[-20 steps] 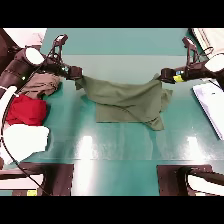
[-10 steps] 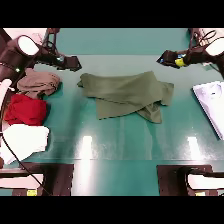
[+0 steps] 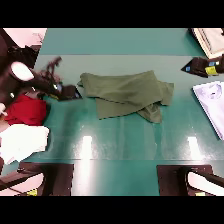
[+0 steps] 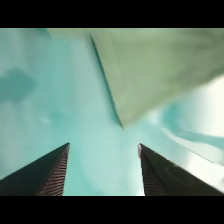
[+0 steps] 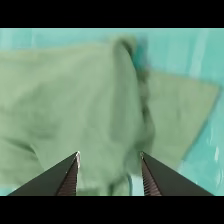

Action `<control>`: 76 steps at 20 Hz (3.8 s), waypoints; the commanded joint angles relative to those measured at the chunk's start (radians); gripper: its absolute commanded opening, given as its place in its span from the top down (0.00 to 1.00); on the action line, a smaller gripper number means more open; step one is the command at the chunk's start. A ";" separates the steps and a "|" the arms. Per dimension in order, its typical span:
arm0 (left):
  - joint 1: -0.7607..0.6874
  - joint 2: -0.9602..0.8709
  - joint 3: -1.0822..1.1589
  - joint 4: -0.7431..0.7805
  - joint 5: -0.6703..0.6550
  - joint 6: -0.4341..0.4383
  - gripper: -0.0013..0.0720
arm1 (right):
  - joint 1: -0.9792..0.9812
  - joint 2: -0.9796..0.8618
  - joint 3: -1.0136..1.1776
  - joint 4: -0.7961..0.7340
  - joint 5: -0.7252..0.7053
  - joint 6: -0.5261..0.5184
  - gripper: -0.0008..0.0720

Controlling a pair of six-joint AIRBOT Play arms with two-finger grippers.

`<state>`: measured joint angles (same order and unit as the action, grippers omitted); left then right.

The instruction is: Fold the shirts.

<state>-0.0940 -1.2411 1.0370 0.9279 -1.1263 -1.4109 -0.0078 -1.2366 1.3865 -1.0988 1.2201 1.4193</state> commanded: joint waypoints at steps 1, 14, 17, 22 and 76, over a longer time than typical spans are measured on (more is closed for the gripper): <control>-0.047 0.035 -0.283 -0.197 0.163 0.032 0.30 | -0.029 0.095 -0.137 0.007 -0.017 -0.008 0.40; -0.264 -0.085 -0.350 -0.376 0.485 0.032 0.30 | 0.024 0.142 -0.228 0.059 -0.043 -0.007 0.40; -0.264 -0.093 -0.350 -0.436 0.502 0.062 0.30 | 0.024 0.142 -0.228 0.060 -0.043 -0.006 0.40; -0.264 -0.093 -0.350 -0.451 0.496 0.068 0.30 | 0.024 0.142 -0.228 0.061 -0.042 -0.005 0.40; 0.045 0.487 -0.064 0.293 -0.112 -0.135 0.95 | 0.193 -0.652 0.243 0.049 0.433 -0.225 0.97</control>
<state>-0.0502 -0.7551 0.9722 1.2713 -1.2419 -1.5471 0.1917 -1.9240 1.6554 -1.0512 1.5890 1.2011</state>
